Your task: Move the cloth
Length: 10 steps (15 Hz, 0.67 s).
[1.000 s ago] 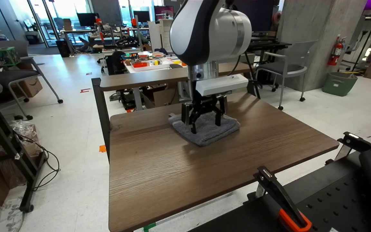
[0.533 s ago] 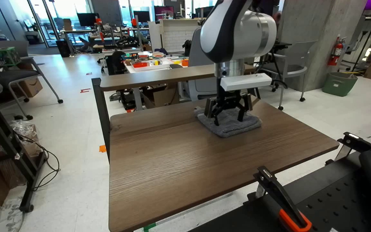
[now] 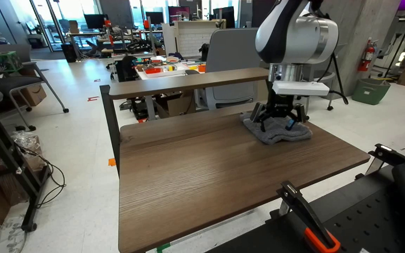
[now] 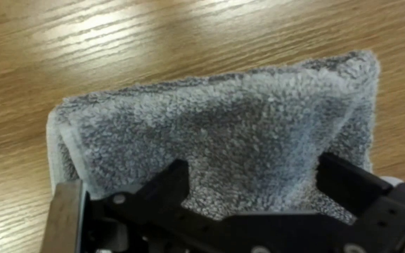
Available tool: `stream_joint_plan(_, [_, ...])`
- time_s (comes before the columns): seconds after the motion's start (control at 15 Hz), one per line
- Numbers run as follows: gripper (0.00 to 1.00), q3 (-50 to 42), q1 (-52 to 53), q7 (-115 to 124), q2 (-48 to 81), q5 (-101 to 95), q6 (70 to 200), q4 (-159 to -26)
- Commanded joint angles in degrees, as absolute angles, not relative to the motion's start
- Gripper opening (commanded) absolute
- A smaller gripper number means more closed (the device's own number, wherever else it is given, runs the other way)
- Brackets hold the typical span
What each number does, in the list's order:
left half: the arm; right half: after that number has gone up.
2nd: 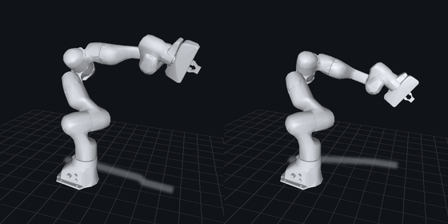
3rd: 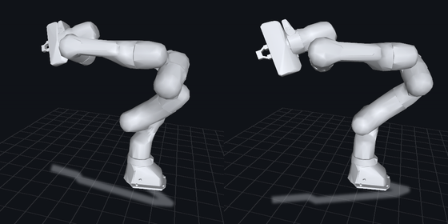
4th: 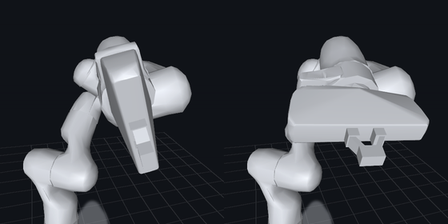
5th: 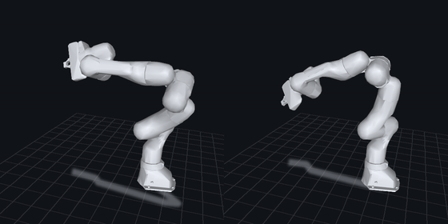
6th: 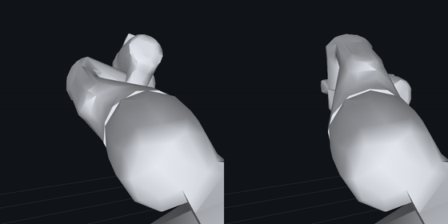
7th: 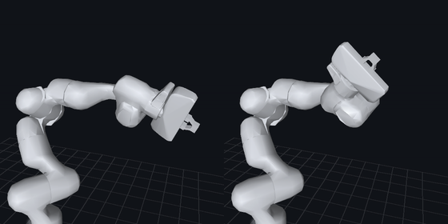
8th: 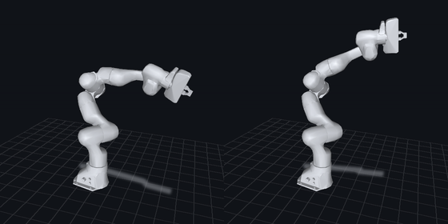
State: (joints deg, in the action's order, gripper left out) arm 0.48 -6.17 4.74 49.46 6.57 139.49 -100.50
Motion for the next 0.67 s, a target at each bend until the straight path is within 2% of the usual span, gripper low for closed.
stream_joint_plan(0.0, [1.0,0.84,-6.27,3.88,46.5,8.08,139.13,-103.24])
stream_joint_plan(0.33, [1.0,1.59,-3.36,0.99,36.47,5.45,141.91,-113.57])
stream_joint_plan(0.4, [1.0,1.15,-4.36,2.23,42.32,6.81,139.57,-106.47])
stream_joint_plan(0.6, [1.0,1.33,-2.76,1.98,38.11,6.46,140.03,-111.01])
